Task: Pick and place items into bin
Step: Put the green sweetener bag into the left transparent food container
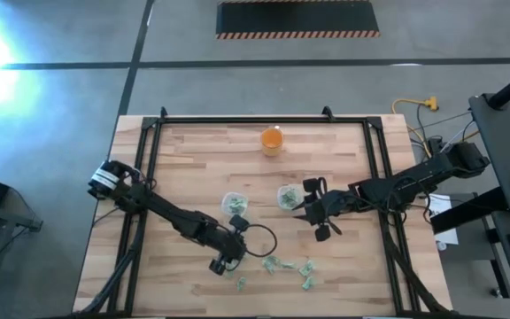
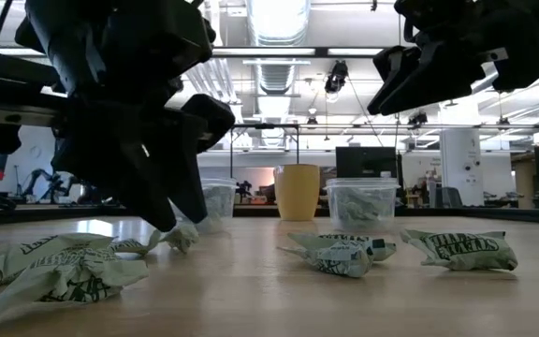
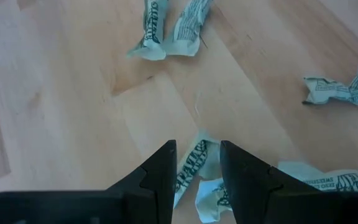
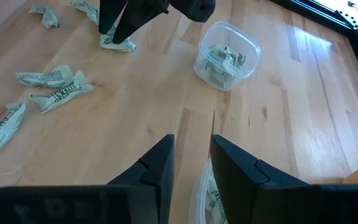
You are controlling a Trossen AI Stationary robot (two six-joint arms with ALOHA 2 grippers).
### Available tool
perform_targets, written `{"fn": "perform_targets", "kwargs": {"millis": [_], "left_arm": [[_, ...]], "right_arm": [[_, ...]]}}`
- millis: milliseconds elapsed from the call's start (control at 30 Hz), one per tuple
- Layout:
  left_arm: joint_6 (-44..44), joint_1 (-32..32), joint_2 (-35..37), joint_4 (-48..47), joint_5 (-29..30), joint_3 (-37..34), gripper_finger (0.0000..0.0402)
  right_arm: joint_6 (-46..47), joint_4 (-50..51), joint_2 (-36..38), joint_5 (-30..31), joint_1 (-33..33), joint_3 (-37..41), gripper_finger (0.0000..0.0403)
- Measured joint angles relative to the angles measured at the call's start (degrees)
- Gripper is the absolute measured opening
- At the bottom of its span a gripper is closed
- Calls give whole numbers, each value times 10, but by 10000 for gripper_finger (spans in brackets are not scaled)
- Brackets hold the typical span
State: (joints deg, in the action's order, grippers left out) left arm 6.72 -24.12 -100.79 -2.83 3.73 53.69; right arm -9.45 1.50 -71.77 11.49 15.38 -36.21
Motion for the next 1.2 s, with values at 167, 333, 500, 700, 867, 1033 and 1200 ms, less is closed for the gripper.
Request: {"fn": "perform_targets", "kwargs": {"millis": [167,333,500,700,867,1033,1200], "left_arm": [[1,0,0,-9,0,-1,107],[1,1,-1,-9,9,-1,107],[4,1,-1,-8,37,-1,107],[26,1,-5,-7,41,-1,107],[29,2,-5,-6,47,-1,107],[31,5,-5,-4,58,-1,107],[46,8,-5,20,58,-2,107]], "right_arm": [[0,0,0,0,0,0,94],[0,0,0,0,0,0,94],[0,0,0,0,0,0,87],[0,-1,0,0,0,0,81],[0,-1,0,0,0,0,86],[0,-1,0,0,0,0,83],[2,-1,0,0,0,0,75]]}}
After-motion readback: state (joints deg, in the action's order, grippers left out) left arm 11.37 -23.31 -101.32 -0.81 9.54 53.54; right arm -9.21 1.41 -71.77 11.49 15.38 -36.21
